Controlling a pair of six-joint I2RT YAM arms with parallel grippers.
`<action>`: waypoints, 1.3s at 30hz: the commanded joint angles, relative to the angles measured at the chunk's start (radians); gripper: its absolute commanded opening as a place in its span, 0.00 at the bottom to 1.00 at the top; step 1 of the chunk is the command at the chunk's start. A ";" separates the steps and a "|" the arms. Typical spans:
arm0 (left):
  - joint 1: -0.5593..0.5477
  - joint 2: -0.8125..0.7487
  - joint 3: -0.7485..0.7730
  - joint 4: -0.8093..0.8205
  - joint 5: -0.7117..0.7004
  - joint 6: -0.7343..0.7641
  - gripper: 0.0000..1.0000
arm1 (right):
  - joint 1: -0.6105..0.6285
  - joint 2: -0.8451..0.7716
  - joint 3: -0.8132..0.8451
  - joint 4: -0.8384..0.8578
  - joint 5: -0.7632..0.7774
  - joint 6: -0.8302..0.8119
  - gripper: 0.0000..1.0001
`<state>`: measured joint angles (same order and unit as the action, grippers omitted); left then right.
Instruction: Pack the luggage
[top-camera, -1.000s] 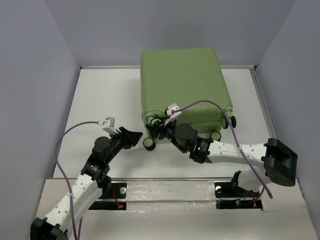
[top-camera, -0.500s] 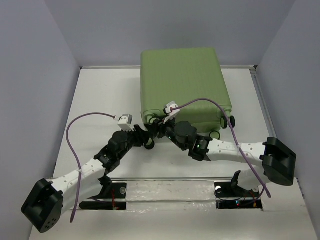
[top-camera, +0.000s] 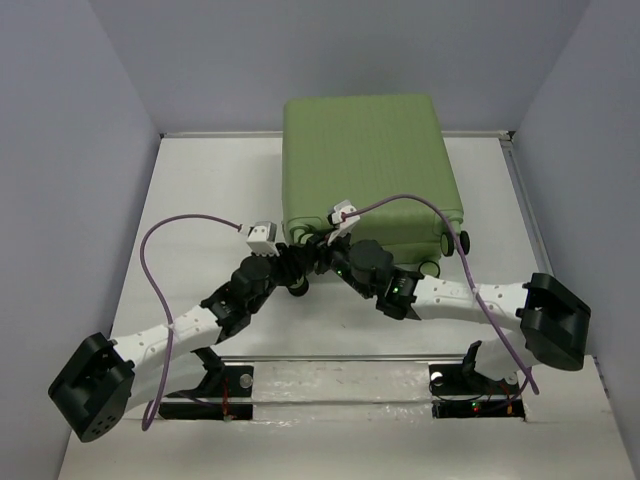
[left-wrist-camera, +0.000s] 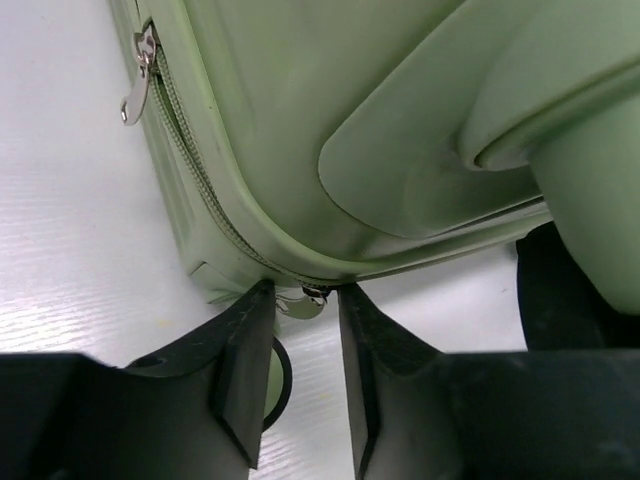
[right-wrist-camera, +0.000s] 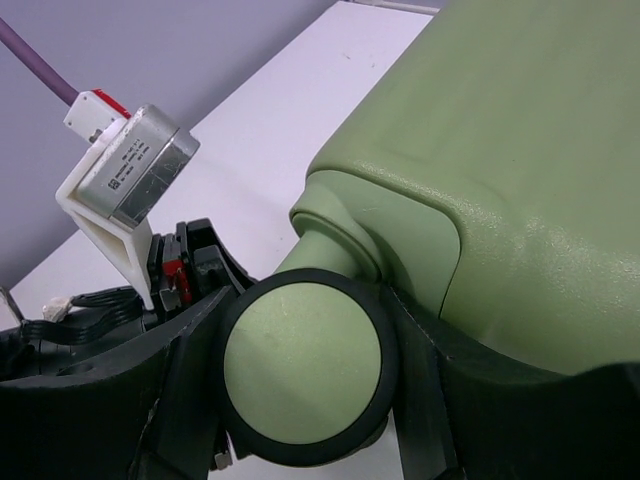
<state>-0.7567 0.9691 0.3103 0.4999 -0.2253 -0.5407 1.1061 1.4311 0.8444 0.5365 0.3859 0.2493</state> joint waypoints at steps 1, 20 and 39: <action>-0.020 0.046 0.065 0.075 -0.100 0.021 0.32 | -0.022 0.009 0.045 0.056 -0.008 0.007 0.07; 0.023 -0.049 0.032 -0.144 -0.263 -0.005 0.06 | -0.031 -0.185 -0.120 -0.042 0.037 0.001 0.07; 0.143 0.151 0.168 0.017 -0.303 0.008 0.06 | -0.042 -0.492 -0.298 -0.264 -0.179 0.088 0.07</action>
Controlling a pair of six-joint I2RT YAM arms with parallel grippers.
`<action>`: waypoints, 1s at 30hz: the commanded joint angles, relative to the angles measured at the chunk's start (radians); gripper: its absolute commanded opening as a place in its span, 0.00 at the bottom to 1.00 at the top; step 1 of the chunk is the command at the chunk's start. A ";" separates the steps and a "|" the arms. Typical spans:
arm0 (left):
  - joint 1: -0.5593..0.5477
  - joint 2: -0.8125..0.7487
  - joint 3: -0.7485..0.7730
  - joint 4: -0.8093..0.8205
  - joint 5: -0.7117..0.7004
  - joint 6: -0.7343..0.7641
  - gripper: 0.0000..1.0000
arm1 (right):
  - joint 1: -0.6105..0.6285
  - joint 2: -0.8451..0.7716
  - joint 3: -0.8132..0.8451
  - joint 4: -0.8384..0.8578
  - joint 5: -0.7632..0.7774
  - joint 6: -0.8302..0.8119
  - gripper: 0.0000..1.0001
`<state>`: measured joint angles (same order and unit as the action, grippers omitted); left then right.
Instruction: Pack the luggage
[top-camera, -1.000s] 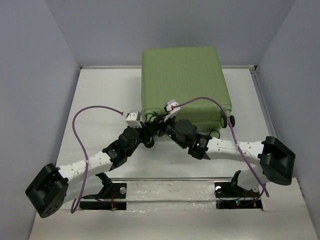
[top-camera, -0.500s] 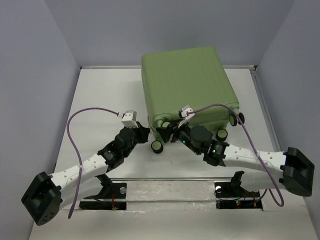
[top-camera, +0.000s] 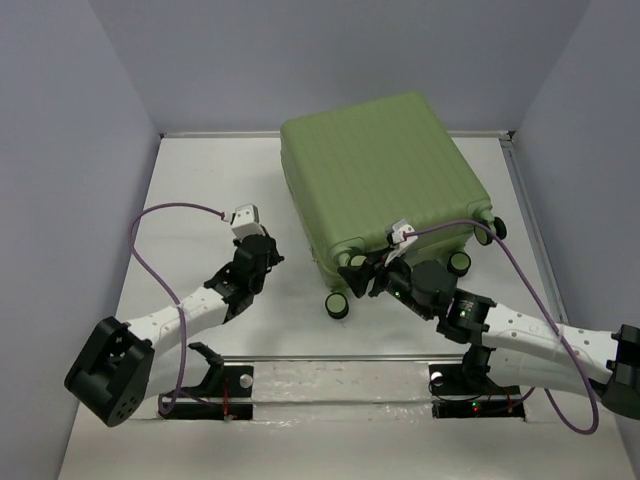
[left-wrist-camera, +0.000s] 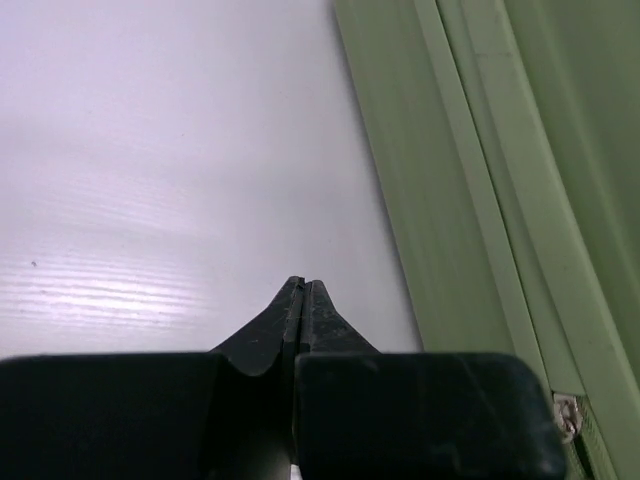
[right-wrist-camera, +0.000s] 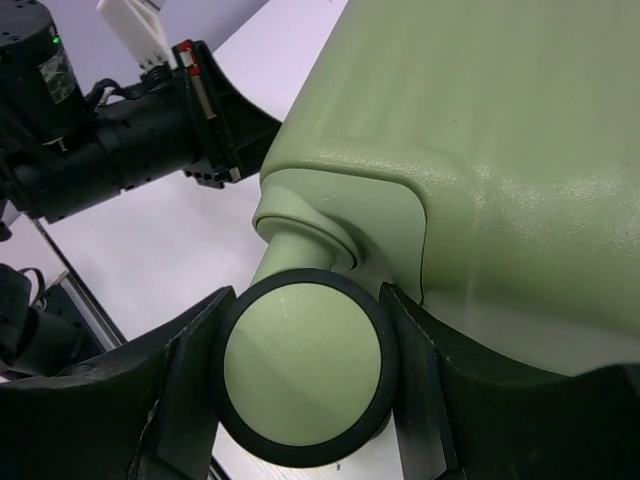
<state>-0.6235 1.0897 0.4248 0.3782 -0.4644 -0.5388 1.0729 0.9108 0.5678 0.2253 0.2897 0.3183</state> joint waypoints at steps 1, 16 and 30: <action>0.010 0.018 0.042 0.155 -0.044 0.002 0.06 | -0.008 0.033 -0.016 0.049 -0.083 0.019 0.07; 0.010 -0.617 0.204 -0.247 0.139 0.006 0.81 | 0.120 0.315 0.228 0.132 -0.161 -0.071 0.37; 0.010 -0.721 0.447 -0.489 0.126 0.187 0.99 | 0.121 -0.240 0.270 -0.188 0.314 -0.260 1.00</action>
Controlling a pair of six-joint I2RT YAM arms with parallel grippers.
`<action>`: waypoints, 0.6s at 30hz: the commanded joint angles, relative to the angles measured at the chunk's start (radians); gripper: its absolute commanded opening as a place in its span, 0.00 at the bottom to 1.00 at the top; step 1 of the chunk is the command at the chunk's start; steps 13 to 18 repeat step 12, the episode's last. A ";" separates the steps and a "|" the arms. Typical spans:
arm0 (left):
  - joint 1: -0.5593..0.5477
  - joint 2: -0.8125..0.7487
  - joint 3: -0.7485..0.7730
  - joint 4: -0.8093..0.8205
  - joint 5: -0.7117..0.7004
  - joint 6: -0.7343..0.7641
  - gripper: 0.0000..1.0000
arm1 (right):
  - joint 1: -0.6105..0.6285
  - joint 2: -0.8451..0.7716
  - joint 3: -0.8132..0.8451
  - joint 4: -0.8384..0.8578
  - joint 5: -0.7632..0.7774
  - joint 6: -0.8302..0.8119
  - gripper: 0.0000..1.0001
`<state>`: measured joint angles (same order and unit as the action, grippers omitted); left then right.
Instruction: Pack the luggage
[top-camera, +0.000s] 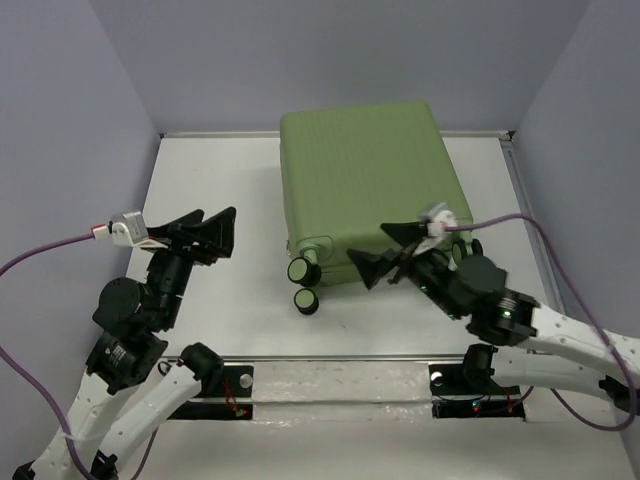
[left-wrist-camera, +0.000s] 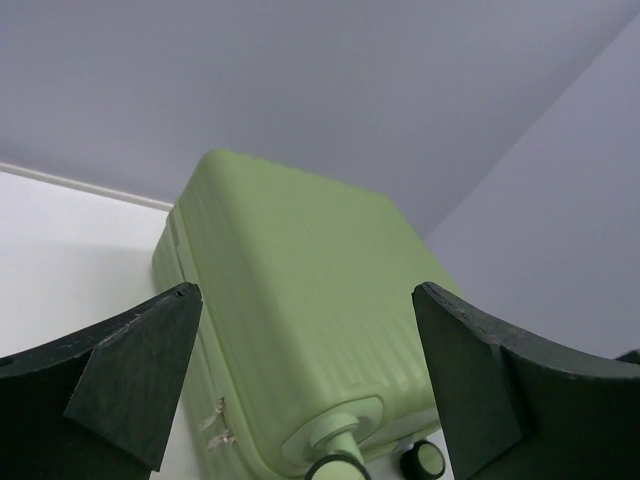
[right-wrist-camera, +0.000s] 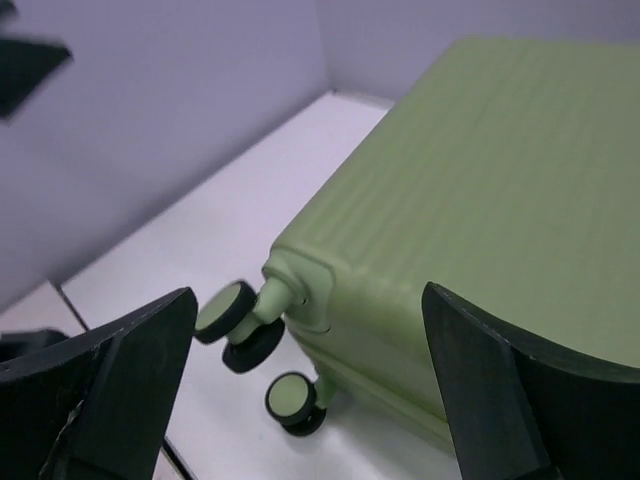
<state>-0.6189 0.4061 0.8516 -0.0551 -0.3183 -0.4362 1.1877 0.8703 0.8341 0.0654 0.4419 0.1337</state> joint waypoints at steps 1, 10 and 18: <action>0.005 -0.046 0.017 -0.054 -0.028 0.100 0.99 | 0.006 -0.293 -0.015 -0.030 0.203 -0.091 1.00; 0.005 -0.067 -0.051 0.004 -0.035 0.123 0.99 | 0.006 -0.496 -0.127 -0.016 0.440 -0.066 1.00; 0.005 -0.053 -0.048 0.003 -0.034 0.123 0.99 | 0.006 -0.449 -0.122 -0.013 0.466 -0.074 1.00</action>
